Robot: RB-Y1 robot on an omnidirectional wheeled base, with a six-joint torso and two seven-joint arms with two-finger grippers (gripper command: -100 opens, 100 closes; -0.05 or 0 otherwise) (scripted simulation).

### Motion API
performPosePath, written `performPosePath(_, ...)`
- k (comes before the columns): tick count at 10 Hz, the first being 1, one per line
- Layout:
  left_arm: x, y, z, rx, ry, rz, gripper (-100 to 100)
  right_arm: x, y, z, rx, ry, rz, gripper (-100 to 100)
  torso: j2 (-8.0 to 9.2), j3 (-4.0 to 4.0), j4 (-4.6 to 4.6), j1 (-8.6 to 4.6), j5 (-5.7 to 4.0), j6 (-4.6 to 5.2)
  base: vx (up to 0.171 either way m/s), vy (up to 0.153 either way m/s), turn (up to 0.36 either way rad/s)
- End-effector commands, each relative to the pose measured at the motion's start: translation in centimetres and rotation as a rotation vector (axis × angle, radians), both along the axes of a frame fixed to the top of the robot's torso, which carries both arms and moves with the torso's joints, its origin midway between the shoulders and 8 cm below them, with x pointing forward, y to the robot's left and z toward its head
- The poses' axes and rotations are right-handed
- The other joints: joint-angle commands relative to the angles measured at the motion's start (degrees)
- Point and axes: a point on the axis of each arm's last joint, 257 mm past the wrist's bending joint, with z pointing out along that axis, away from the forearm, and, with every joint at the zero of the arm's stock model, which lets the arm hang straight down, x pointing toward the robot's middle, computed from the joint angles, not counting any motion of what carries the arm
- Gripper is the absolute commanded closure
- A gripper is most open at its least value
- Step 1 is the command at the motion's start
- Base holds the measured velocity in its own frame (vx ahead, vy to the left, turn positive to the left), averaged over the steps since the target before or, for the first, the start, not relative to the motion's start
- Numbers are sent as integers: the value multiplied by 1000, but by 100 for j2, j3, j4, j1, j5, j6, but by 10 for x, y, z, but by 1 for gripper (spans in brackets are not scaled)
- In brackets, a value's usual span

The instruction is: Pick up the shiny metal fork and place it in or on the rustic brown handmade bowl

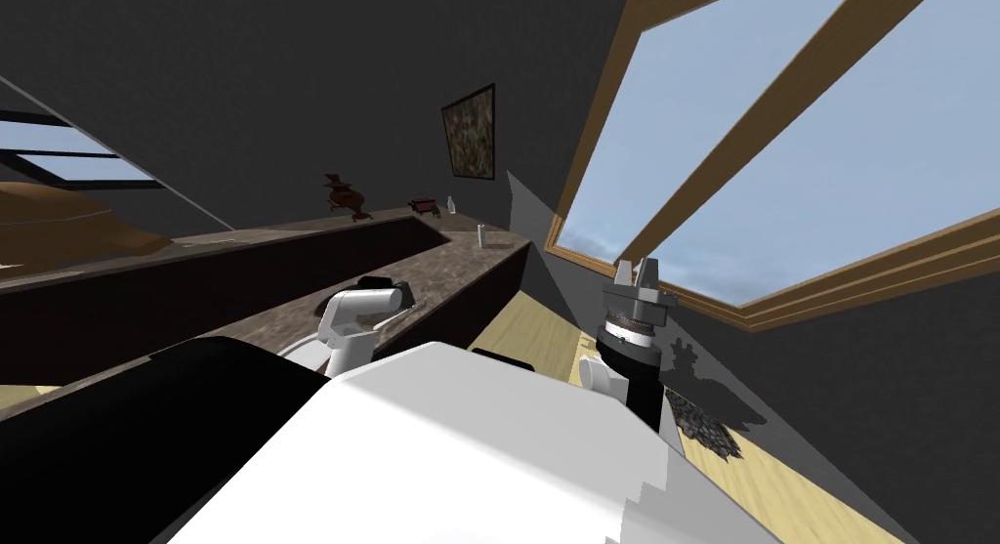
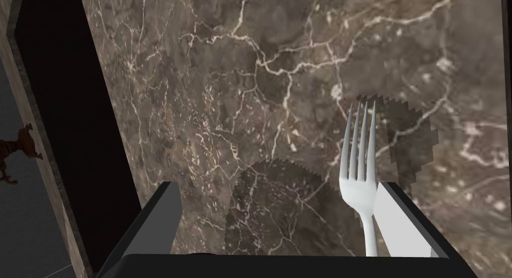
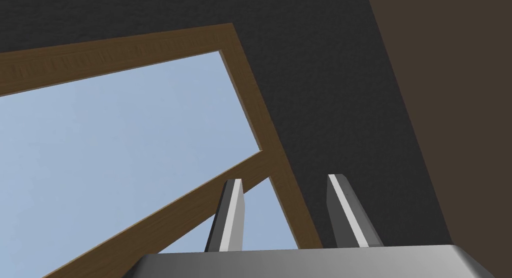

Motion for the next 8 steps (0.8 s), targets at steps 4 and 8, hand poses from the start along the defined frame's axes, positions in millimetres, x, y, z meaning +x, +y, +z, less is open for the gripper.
performPosePath(4,-23,-3,-16,-65,94,36,-100,0,0,0,0,0,0,0,8,5,2,-1,0,0,53,12,64)
performPosePath(8,-41,-8,-26,-109,168,58,-100,0,0,0,0,0,0,0,10,6,3,-1,0,-2,48,9,54)
